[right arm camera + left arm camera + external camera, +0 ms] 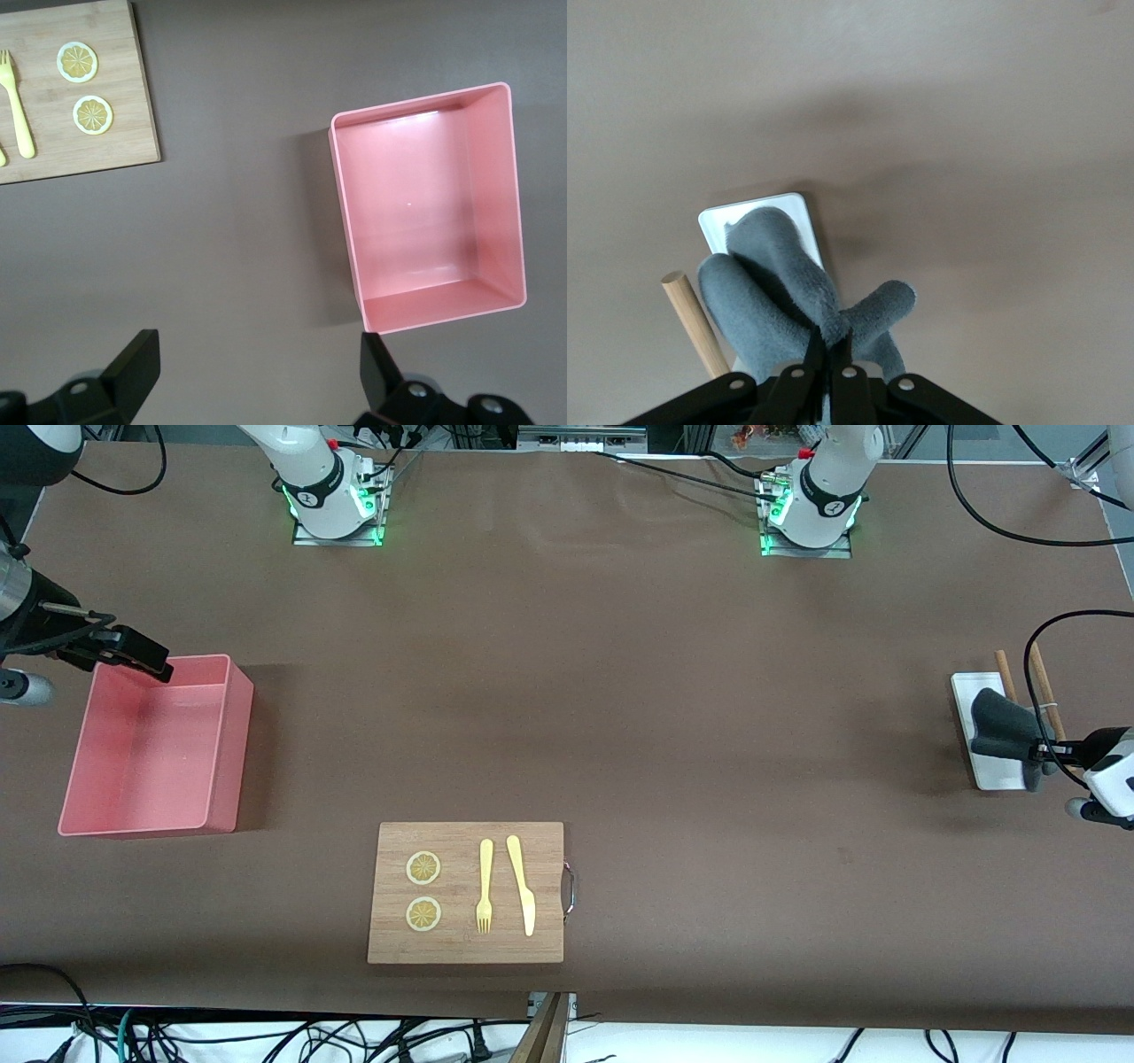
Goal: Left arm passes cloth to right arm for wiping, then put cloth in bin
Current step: 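Lift the cloth with the left gripper while the right gripper approaches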
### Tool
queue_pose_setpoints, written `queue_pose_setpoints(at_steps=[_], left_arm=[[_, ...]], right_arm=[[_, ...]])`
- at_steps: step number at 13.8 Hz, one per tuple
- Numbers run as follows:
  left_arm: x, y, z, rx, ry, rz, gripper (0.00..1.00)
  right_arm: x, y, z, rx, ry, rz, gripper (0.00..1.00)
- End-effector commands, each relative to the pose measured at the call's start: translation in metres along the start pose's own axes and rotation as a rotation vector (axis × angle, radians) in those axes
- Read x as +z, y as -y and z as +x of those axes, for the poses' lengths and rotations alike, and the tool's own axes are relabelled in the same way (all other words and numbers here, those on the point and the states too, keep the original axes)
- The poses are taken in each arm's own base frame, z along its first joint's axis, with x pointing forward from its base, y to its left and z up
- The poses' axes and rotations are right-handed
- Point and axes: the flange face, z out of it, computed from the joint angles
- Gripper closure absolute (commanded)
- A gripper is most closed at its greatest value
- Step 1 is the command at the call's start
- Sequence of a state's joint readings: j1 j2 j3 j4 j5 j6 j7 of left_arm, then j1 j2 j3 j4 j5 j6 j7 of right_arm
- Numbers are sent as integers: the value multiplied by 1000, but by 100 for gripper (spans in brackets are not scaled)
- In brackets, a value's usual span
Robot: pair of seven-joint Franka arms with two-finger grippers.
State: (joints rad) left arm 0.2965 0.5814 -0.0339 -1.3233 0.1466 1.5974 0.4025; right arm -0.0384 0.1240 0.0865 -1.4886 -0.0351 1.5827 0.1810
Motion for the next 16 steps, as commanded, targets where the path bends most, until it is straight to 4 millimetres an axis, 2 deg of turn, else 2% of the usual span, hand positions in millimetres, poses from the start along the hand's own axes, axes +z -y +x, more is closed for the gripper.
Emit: queue_pose_setpoints(at_steps=[1, 3, 4, 6, 8, 10, 13, 15, 16], left_arm=[[-48, -55, 12, 81, 7, 36, 100], [-72, -96, 24, 131, -31, 58, 100], [-75, -126, 32, 171, -44, 35, 100], [-79, -166, 41, 203, -89, -83, 100], [-98, -234, 49, 114, -120, -149, 100], [-101, -311, 52, 1, -101, -205, 100], [-107, -386, 50, -188, -14, -483, 100], [-115, -435, 42, -300, 64, -576, 100], [-122, -472, 34, -338, 92, -583, 100]], right_arm=[[16, 2, 12, -15, 26, 12, 0], [28, 4, 17, -18, 44, 11, 0], [32, 5, 18, -18, 52, 10, 0], [47, 5, 24, -23, 74, -6, 0], [52, 8, 26, -39, 81, -1, 0], [64, 19, 29, 16, 104, 18, 0], [82, 44, 38, 185, 120, 128, 0], [90, 74, 40, 268, 121, 170, 0], [95, 94, 39, 316, 121, 181, 0]])
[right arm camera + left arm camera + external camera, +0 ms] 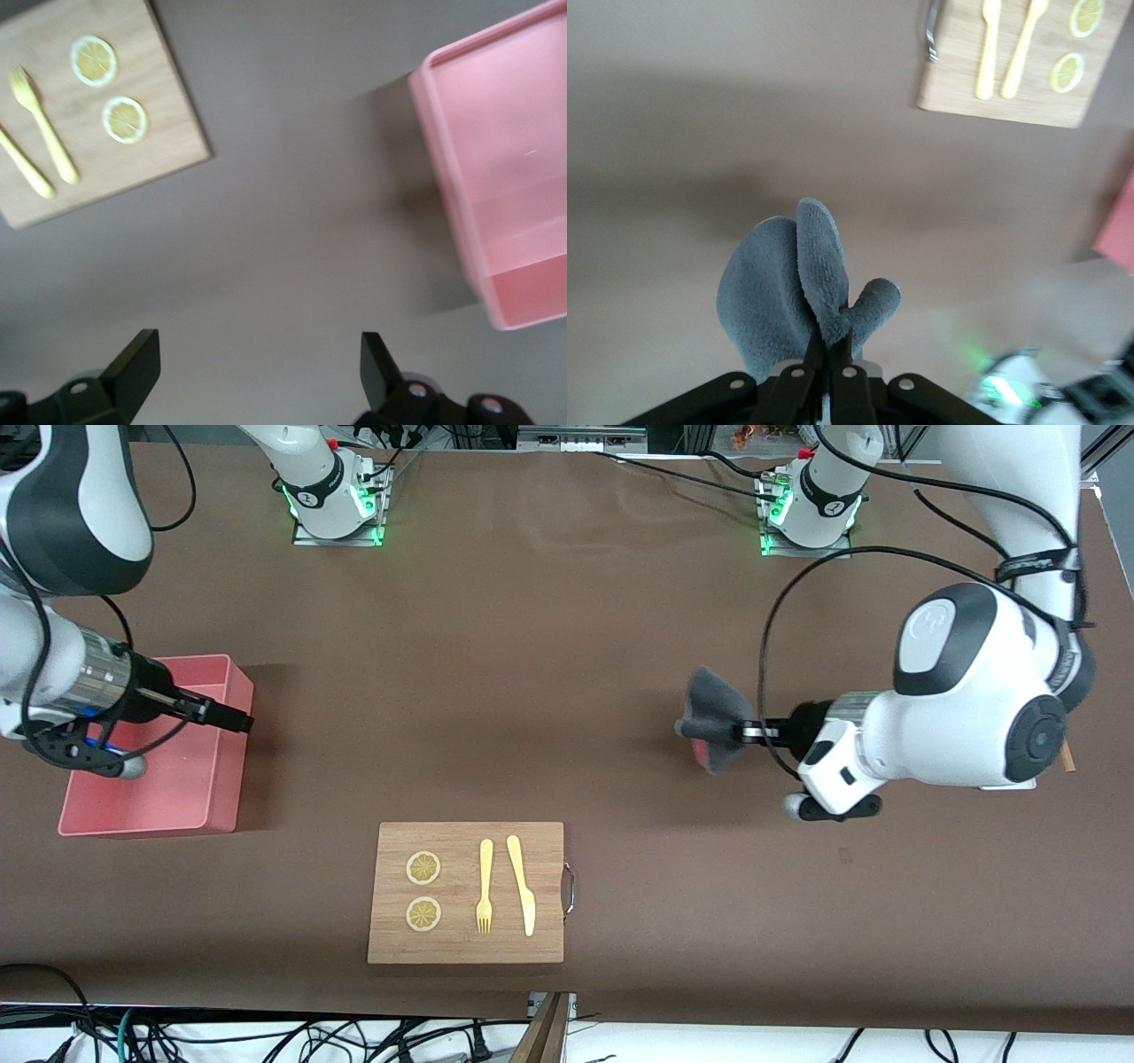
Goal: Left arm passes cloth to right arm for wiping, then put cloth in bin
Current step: 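Lift the cloth with the left gripper while the right gripper approaches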
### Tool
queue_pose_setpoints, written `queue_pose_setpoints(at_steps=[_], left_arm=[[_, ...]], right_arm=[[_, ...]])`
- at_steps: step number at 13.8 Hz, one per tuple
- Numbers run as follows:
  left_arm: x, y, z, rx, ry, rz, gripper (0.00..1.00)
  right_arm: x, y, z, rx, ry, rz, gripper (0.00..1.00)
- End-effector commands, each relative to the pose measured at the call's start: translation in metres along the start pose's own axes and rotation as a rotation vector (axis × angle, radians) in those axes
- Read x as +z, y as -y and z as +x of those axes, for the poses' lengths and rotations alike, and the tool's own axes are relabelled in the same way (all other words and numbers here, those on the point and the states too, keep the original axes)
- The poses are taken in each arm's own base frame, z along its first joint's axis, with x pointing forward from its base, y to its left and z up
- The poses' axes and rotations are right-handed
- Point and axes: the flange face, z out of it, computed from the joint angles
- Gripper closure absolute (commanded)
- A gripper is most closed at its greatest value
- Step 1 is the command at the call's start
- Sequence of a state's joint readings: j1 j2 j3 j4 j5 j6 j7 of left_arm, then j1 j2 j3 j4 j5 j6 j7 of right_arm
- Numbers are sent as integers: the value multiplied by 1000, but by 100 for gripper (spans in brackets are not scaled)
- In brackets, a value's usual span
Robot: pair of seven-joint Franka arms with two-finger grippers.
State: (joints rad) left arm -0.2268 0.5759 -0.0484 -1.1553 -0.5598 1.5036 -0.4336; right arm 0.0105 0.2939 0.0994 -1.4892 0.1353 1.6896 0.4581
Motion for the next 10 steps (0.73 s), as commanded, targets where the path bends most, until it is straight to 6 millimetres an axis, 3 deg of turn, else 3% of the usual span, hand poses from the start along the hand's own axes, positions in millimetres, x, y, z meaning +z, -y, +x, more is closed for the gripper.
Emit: queue_pose_setpoints(at_steps=[1, 4, 7, 10], left_arm=[[22, -69, -32, -153, 28, -50, 100], [51, -129, -56, -375, 90, -211, 100], [59, -143, -51, -460, 242, -385, 100], [60, -149, -43, -571, 299, -484, 100]], right_arm=[[14, 45, -9, 132, -4, 55, 0], [30, 93, -24, 311, 11, 137, 0], [50, 133, -42, 411, 23, 160, 0], [65, 153, -52, 461, 43, 154, 0]])
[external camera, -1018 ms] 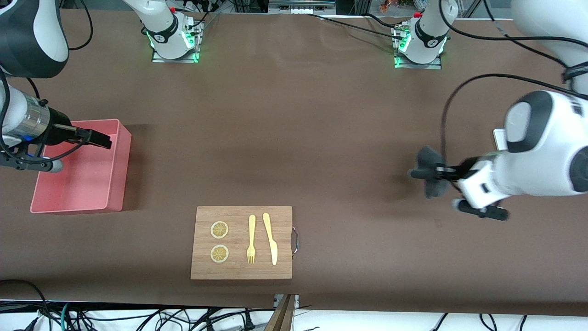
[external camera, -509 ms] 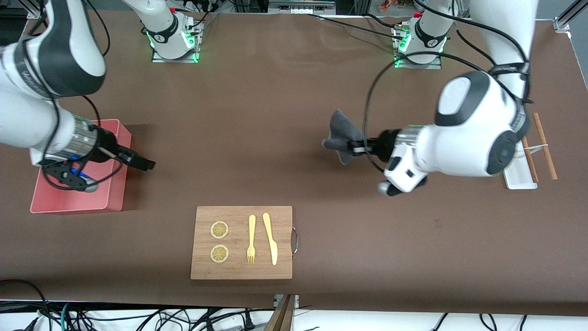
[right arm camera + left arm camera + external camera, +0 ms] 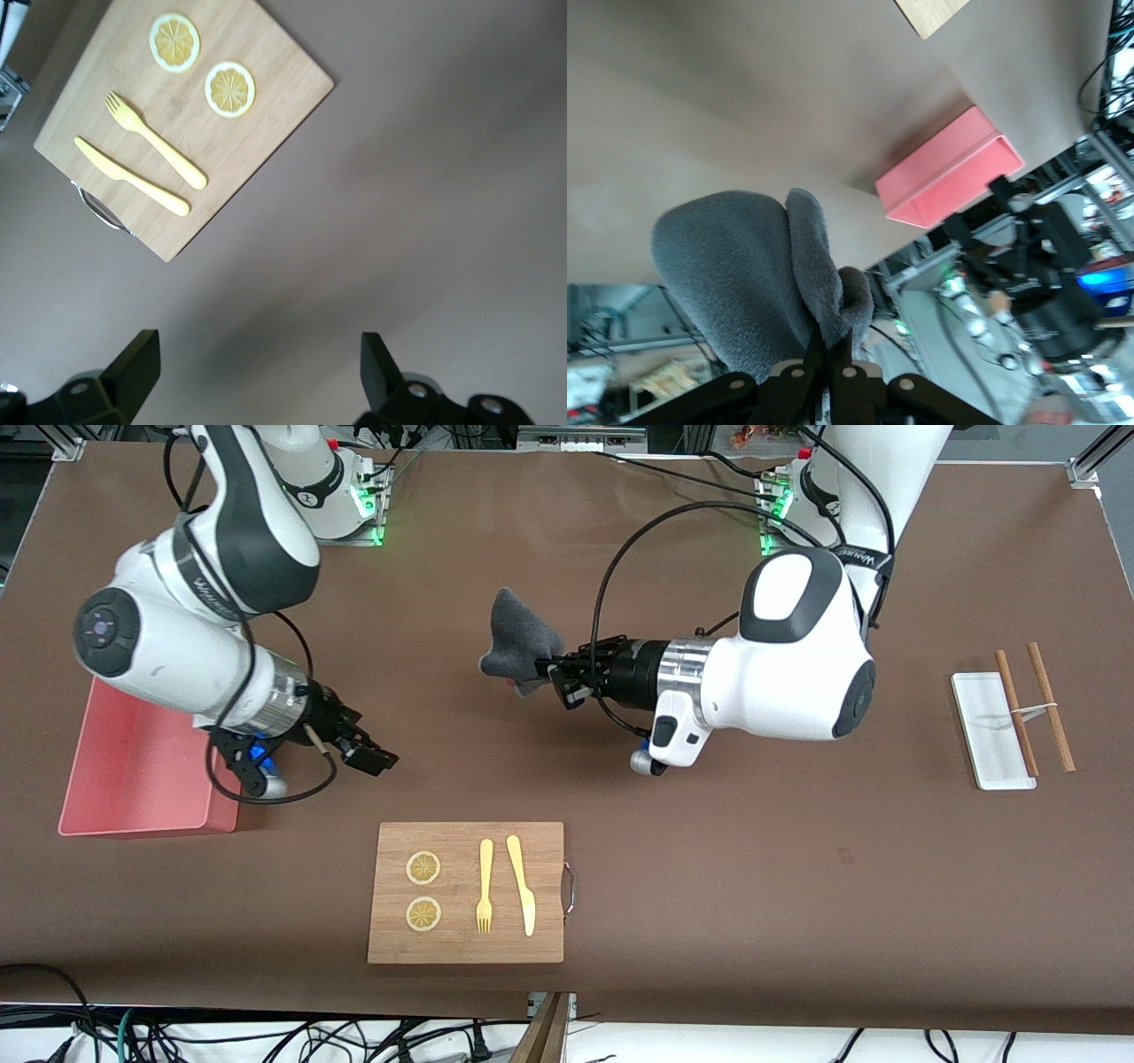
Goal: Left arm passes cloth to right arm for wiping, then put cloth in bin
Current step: 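Lift the cloth with the left gripper while the right gripper approaches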
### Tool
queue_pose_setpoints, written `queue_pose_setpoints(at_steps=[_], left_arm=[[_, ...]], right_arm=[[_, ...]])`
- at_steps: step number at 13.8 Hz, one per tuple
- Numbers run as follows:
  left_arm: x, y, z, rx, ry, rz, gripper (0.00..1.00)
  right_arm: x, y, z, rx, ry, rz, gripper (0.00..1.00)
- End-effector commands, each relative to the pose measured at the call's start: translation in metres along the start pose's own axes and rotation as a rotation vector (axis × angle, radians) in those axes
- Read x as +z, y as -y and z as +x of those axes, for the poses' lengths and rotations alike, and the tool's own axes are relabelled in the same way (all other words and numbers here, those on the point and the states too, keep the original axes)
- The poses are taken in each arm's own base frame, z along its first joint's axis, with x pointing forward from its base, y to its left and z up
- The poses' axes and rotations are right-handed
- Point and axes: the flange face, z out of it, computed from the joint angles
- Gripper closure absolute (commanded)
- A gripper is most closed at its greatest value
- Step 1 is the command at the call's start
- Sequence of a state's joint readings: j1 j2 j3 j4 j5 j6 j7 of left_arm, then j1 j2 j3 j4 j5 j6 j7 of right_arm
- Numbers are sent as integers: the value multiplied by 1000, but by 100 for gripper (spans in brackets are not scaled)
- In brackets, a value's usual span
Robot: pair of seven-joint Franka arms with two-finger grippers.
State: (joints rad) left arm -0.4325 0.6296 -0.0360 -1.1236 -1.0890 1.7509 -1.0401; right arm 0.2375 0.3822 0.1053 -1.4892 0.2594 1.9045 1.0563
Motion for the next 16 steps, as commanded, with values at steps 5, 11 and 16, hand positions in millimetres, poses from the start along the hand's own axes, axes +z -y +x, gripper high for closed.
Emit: queue_pose_setpoints(at_steps=[5, 11, 16], left_arm=[[9, -12, -7, -75, 34, -73, 100], [70, -26, -26, -81, -19, -197, 100], [76, -25, -27, -112, -19, -199, 100]], right_arm=[[4, 18, -19, 149, 153, 102, 0], [27, 36, -54, 320, 309, 122, 0], [60, 30, -73, 336, 355, 53, 3]])
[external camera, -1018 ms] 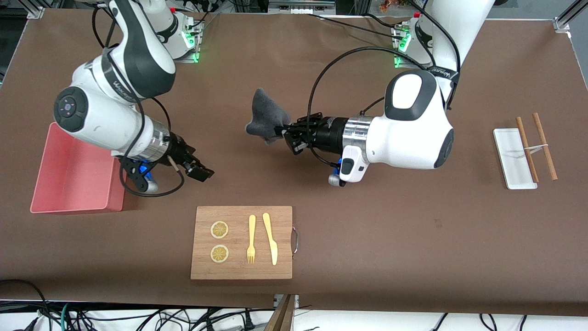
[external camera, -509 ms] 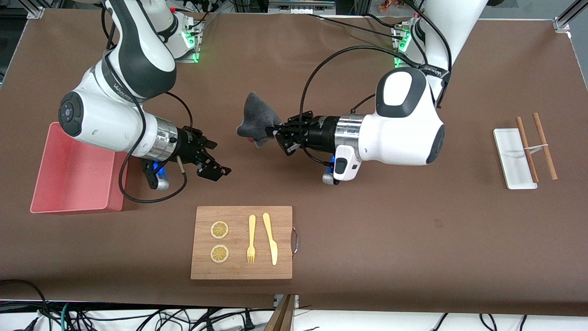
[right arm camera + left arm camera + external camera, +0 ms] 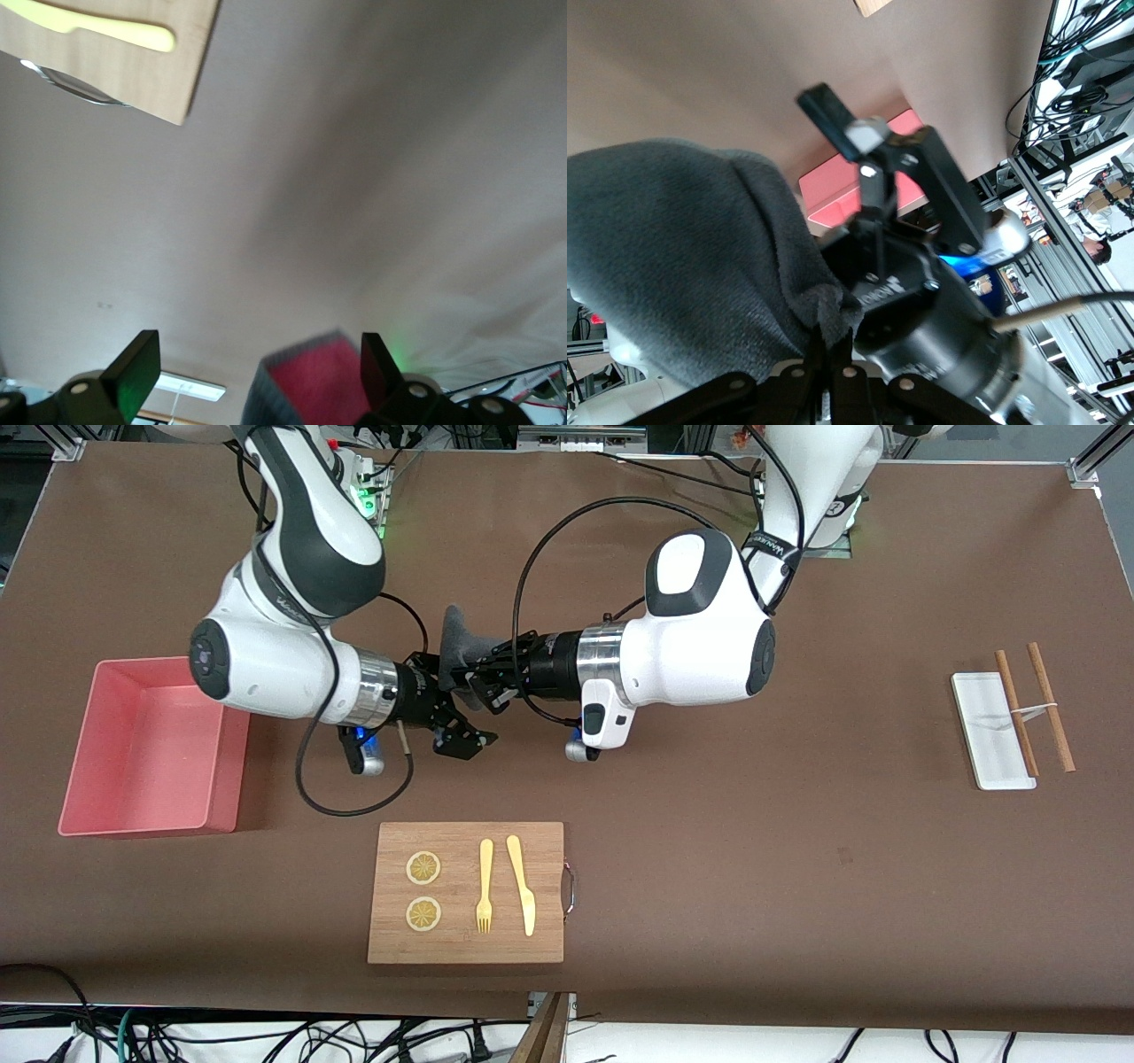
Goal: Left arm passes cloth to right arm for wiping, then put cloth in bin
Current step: 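Grasp the cloth with the right gripper beside the left gripper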
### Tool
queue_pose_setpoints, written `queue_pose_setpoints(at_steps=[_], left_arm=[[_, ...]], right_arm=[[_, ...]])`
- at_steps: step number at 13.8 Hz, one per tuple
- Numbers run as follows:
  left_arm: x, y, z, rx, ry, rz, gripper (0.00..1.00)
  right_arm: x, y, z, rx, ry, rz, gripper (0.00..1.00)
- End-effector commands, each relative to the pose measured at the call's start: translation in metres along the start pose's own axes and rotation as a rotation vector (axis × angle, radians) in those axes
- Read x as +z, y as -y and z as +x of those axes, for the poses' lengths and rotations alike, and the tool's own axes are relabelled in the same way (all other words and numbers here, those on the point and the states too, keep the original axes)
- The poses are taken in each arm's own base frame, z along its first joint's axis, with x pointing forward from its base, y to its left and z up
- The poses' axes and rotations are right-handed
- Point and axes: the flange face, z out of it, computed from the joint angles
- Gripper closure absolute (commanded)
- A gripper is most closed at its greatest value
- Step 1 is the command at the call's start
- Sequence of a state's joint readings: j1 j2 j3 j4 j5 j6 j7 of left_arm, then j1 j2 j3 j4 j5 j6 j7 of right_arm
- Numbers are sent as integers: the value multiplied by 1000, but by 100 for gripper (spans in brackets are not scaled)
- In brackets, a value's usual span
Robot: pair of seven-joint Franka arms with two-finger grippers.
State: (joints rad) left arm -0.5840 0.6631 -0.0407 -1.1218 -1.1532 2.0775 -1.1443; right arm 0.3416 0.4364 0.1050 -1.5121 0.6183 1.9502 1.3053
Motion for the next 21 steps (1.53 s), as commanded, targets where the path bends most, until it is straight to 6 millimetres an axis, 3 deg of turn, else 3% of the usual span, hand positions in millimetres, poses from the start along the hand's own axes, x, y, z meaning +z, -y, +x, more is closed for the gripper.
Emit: queue_pose_setpoints(at_steps=[1, 2, 3, 7, 8, 10, 15, 18, 19, 21], left_arm=[[-4, -7, -2, -29, 18, -22, 100], [-5, -7, -2, -30, 17, -24, 100], [-5, -7, -1, -31, 17, -21, 100], [-7, -8, -1, -31, 16, -24, 100], [-7, -7, -1, -31, 16, -23, 100], [-9, -8, 0, -31, 14, -25, 97], [-10, -8, 0, -28, 11, -23, 94], [-14, -9, -1, -22, 6, -25, 80], [-14, -9, -1, -21, 4, -25, 68], [-16, -10, 1, -21, -4, -25, 66]], right_arm=[[4, -5, 0, 26, 22, -9, 26], [5, -5, -1, 24, 25, -11, 51], [4, -5, -2, 30, 38, -6, 59], [9, -5, -14, 23, 96, -10, 60], [11, -7, -19, -3, 105, -29, 69], [13, -11, -20, -96, 125, -67, 98], [10, -13, -20, -141, 147, -76, 100], [6, -12, -17, -140, 146, -69, 100], [5, -12, -16, -138, 145, -67, 100], [3, -11, -14, -137, 144, -63, 100]])
